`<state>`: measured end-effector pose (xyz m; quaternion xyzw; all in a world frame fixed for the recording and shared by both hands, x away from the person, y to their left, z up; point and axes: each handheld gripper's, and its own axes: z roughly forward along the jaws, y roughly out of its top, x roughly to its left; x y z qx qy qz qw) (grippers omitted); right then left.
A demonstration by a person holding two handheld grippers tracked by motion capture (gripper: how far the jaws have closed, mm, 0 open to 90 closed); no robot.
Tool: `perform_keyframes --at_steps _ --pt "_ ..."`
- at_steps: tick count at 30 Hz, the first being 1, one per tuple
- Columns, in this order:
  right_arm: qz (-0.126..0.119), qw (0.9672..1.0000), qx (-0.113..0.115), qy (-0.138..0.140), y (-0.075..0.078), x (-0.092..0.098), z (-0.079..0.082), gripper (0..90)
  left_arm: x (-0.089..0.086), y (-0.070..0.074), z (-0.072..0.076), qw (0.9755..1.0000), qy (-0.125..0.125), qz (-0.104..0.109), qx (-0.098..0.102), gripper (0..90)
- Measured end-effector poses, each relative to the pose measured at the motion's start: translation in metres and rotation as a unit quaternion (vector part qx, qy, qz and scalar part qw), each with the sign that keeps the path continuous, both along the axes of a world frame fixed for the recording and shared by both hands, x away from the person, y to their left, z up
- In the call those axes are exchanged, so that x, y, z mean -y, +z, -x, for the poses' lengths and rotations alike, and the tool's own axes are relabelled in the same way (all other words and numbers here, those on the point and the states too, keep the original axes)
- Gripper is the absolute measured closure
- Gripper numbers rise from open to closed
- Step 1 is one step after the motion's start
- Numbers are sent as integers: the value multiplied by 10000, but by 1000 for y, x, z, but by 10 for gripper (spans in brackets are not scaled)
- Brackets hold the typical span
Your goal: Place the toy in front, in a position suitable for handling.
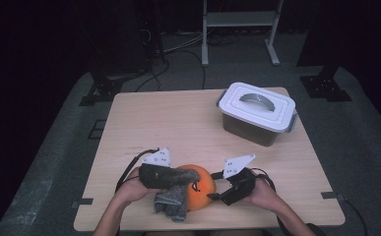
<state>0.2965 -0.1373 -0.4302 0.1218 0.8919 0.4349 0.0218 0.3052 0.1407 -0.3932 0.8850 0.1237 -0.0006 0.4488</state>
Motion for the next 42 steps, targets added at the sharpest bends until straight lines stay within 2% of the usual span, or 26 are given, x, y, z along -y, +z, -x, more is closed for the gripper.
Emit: perform_keyframes --at_steps 2,4,6,7,8,10,13,14,17,18,20,23,26,28,30,33,36,38,41,42 --pt "-7 10000 -34 -4 0 -2 0 274 3 0 2 10000 -39 -14 2 776" --pt "-109 9997 -192 -45 -1 -5 -1 258 8 0 4 9999 -150 -28 -19 776" --pt "-118 9995 -250 -124 -4 -8 -1 290 12 0 6 9998 -213 -59 -6 775" --pt "-14 9999 -38 -107 -5 -8 2 411 14 1 6 9997 -240 -87 19 775" --pt "-14 9999 -38 -107 -5 -8 2 411 15 2 6 9997 -237 -91 40 775" --pt "-6 9998 164 -74 -2 -5 3 497 15 8 4 9997 -222 -51 111 775" --pt "-114 9994 317 -72 5 -1 2 521 18 20 -1 9996 -160 42 219 772" --pt "-96 9987 488 -49 8 -1 2 522 21 22 -3 9995 -177 9 250 772" --pt "-30 9980 623 -40 9 1 3 528 27 21 -8 9995 -239 -76 203 773" --pt "-1 9981 622 -20 8 2 2 533 28 19 -9 9996 -243 -47 157 773" --pt "7 9984 562 -9 6 6 0 541 26 15 -12 9997 -223 -29 129 773" --pt "55 9984 561 26 4 11 -2 549 20 10 -16 9998 -150 126 5 773" --pt "78 9984 558 20 5 16 -3 545 13 7 -17 9999 -74 123 -22 772" --pt "51 9990 441 -84 5 20 -6 526 9 5 -17 10000 -4 96 -25 770" --pt "14 9996 229 -183 4 23 -9 478 6 2 -17 9999 38 117 -103 770" --pt "-144 9995 -77 -256 5 22 -11 326 9 -4 -14 9998 -45 92 -159 770" --pt "-403 9986 -162 -311 10 21 -11 271 12 -9 -11 9992 -153 252 -252 770" --pt "-395 9985 -180 -323 10 20 -11 269 15 -9 -10 9990 -217 283 -259 770" --pt "-249 9990 -168 -334 5 15 -9 269 19 -8 -7 9989 -305 243 -253 767" --pt "-246 9989 -194 -352 3 14 -9 305 20 -8 -6 9989 -342 203 -226 765"
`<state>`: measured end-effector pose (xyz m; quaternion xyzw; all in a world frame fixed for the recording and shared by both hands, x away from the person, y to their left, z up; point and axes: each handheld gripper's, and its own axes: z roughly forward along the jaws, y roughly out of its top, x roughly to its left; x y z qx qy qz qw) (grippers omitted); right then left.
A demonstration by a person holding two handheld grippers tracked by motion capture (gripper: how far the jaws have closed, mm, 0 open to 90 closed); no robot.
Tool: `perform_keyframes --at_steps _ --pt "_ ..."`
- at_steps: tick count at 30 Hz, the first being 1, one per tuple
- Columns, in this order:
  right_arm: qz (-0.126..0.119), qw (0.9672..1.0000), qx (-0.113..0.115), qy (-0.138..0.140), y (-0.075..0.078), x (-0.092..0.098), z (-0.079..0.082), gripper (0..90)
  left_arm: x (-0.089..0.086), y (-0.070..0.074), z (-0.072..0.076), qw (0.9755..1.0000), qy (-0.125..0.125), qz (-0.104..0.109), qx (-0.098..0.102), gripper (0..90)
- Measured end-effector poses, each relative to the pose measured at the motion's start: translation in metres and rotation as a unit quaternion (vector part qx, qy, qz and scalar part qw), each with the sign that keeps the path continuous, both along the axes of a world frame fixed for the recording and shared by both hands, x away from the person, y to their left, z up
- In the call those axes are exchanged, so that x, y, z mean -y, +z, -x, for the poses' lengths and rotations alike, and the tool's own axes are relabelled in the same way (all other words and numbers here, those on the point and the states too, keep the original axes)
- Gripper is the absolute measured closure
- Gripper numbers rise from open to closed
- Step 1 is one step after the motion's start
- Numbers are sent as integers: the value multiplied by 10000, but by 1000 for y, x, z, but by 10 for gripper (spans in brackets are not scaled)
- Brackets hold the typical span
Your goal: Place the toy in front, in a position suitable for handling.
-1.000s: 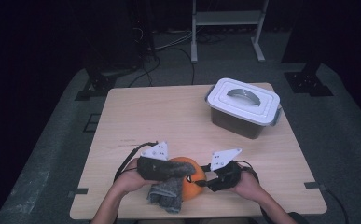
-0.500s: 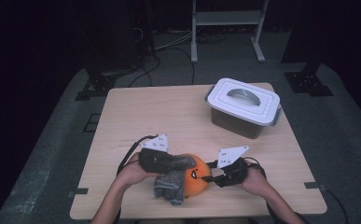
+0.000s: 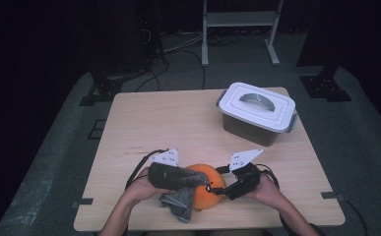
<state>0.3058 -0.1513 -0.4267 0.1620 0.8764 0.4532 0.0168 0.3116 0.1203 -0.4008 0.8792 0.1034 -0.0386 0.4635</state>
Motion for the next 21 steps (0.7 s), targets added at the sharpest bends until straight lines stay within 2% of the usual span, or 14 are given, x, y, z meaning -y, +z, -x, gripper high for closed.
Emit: perform_keyframes --at_steps 4,7,11,17,19,21 --pt "83 9998 146 112 2 2 4 431 -3 1 -1 10000 -41 42 1 765" --pt "77 9996 221 171 1 6 5 469 -9 1 -3 9999 12 144 2 766" --pt "123 9992 288 248 2 7 7 477 -22 -3 -4 9995 166 265 -45 766" --pt "141 9990 324 267 1 9 8 475 -43 -5 -5 9984 525 200 -6 766" --pt "141 9989 378 257 1 8 8 472 -44 -3 -4 9980 588 241 -51 767" --pt "167 9985 443 281 2 6 9 472 -37 2 -1 9983 534 216 34 767"
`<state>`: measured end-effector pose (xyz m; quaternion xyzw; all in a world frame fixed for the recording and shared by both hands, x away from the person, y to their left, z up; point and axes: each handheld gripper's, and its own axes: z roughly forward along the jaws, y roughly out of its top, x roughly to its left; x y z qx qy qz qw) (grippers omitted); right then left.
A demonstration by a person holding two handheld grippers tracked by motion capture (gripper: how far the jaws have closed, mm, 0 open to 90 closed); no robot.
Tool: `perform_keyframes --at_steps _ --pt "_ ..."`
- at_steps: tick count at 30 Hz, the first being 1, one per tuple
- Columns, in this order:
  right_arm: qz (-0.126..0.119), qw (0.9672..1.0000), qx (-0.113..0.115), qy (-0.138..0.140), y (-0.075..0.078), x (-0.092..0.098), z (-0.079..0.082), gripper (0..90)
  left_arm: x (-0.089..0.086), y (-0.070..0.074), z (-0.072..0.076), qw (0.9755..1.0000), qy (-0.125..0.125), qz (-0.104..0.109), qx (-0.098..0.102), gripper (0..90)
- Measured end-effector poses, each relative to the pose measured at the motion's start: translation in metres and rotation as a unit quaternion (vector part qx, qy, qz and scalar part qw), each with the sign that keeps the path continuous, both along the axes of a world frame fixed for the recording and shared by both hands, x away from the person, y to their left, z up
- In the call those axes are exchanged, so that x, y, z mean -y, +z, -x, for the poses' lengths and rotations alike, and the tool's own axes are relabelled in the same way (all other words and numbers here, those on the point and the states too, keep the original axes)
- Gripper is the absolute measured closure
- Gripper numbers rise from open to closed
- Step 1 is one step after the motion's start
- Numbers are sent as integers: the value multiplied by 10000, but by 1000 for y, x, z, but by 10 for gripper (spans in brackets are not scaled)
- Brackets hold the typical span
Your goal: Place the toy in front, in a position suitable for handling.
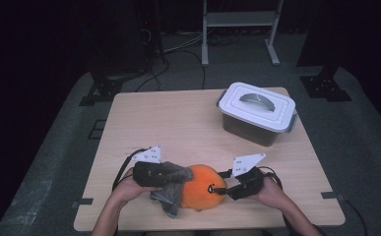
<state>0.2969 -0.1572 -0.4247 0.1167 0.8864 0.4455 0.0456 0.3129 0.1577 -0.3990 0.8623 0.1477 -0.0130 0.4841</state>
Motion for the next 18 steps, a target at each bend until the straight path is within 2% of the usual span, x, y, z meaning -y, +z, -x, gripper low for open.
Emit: perform_keyframes --at_steps 5,9,14,18 --pt "55 9997 198 100 1 -4 3 472 19 11 -2 9997 -154 -70 194 767" --pt "50 9998 169 95 -1 1 3 473 23 9 -2 9994 -216 -102 231 767" --pt "24 9999 102 98 -3 5 3 473 12 2 -1 9997 -125 -112 154 767" --pt "21 9999 102 110 -3 5 2 473 -3 -4 2 9998 83 -139 103 765"
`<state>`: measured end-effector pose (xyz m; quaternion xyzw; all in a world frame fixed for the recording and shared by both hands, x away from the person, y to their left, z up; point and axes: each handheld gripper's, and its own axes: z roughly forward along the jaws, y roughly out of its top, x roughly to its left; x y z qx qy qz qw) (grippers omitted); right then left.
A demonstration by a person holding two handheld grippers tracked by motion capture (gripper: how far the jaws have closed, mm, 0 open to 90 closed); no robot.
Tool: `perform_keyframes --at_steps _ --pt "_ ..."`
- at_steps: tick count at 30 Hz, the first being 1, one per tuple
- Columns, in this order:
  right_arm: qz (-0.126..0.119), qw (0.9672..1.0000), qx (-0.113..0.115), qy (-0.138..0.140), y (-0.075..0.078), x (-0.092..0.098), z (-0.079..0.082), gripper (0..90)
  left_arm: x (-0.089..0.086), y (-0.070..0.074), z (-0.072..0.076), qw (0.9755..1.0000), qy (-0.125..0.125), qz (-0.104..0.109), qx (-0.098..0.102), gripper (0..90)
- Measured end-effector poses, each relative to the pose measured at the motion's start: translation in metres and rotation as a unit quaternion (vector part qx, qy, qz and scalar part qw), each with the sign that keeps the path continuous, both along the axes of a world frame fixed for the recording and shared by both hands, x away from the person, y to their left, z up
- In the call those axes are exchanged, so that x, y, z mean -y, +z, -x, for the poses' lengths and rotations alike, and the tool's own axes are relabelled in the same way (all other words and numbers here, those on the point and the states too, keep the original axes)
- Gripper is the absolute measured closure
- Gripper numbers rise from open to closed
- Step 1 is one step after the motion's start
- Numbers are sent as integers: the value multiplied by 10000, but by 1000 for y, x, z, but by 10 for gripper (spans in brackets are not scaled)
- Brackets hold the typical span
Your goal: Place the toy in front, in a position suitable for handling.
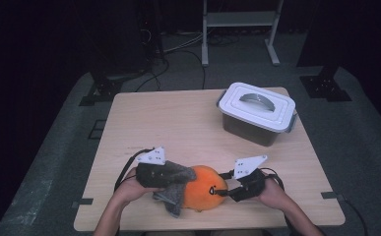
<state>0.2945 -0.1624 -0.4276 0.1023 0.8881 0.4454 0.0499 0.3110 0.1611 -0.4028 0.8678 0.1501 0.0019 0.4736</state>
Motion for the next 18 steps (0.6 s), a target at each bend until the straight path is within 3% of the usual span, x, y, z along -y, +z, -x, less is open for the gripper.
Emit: perform_keyframes --at_steps 4,9,11,14,18 --pt "32 10000 42 3 1 -1 1 473 -4 -1 -1 10000 63 -4 -28 766" --pt "84 9999 125 6 1 -4 3 473 5 8 -4 10000 22 79 23 767" --pt "60 9999 80 19 0 -3 2 473 12 11 -5 9999 -69 140 53 766" --pt "77 10000 54 9 0 -2 2 473 22 13 -7 9998 -160 67 97 766" --pt "32 9999 -140 -65 -1 2 -1 420 26 7 -3 9996 -258 107 -37 766"
